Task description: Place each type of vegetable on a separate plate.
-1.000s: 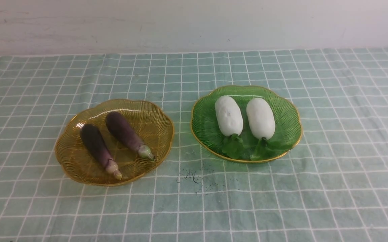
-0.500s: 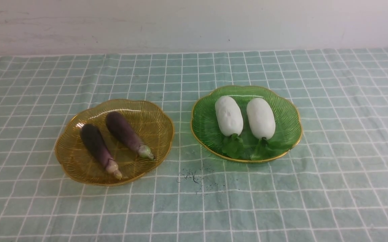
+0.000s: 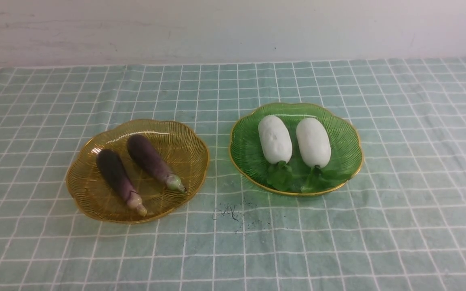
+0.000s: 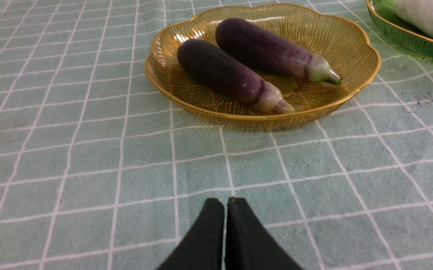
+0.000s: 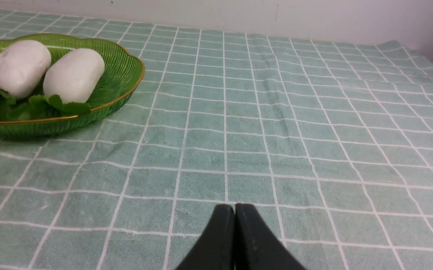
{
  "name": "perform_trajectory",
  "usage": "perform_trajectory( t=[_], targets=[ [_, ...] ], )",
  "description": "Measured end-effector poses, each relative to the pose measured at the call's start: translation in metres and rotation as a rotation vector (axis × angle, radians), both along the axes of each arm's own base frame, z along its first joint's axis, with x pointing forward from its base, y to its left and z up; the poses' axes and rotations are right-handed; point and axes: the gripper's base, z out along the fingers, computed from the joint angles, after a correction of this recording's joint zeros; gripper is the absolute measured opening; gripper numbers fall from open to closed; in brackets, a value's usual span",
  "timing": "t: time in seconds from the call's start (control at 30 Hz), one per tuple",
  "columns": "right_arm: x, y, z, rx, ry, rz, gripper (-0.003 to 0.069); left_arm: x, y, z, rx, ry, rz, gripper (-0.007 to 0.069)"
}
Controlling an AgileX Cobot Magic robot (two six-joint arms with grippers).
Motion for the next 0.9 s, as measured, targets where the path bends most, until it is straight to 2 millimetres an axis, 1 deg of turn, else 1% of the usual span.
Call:
perform_trajectory(
  t=[0.9],
  targets=[
    [0.0000,0.0000,0.0000,0.003,0.000,-0.001,-0.0015,0.0000,0.0000,0.0000,0.017,-0.002,-0.005,-0.0008]
  ],
)
